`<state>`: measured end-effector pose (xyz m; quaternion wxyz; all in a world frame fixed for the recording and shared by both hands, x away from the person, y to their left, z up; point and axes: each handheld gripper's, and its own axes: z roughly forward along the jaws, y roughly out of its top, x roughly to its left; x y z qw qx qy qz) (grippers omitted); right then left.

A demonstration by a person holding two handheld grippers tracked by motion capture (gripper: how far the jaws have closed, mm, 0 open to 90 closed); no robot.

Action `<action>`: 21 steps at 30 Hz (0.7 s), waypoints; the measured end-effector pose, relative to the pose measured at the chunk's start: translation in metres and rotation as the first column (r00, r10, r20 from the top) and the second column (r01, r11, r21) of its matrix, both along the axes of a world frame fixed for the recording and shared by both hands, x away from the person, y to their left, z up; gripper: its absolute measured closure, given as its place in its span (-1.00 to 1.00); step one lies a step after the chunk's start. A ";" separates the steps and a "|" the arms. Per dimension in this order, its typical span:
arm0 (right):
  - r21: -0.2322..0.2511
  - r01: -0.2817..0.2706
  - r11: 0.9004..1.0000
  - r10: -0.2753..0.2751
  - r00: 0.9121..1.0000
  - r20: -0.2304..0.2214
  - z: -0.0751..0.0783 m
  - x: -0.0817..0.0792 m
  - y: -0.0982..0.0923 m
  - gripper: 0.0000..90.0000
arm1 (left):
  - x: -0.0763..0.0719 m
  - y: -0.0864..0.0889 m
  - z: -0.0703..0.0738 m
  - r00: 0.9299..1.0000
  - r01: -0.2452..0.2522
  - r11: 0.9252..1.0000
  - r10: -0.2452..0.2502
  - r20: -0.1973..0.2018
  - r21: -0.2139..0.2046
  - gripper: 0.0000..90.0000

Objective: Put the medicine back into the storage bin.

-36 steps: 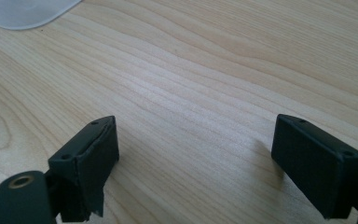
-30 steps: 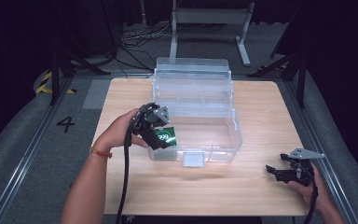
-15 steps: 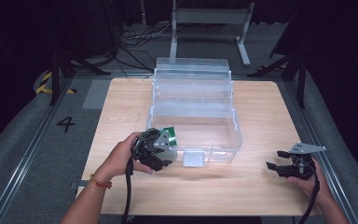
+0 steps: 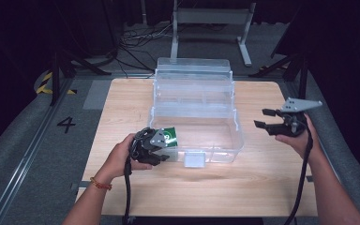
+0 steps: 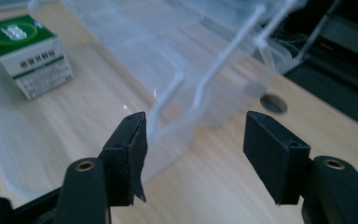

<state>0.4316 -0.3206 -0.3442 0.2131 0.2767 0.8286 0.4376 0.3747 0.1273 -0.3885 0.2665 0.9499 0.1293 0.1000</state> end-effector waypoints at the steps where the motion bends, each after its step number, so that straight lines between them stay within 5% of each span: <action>1: 0.001 -0.020 1.000 0.020 1.000 0.010 0.013 0.013 0.013 -0.10 | 0.001 0.002 -0.001 1.000 0.003 1.000 -0.003 -0.004 -0.002 0.36; 9: -0.036 -0.067 0.997 0.068 0.997 0.023 0.045 0.056 0.060 -0.06 | 0.009 0.005 -0.005 0.999 0.000 1.000 -0.001 -0.033 -0.015 0.58; 17: -0.064 -0.083 0.995 0.084 0.996 0.006 0.048 0.084 0.091 0.08 | 0.013 0.004 -0.005 0.998 0.001 1.000 -0.001 -0.056 0.002 0.72; 21: -0.072 -0.101 0.992 0.099 0.994 -0.037 0.046 0.101 0.099 0.13 | 0.014 0.005 -0.006 0.998 0.006 1.000 -0.006 -0.061 0.000 0.73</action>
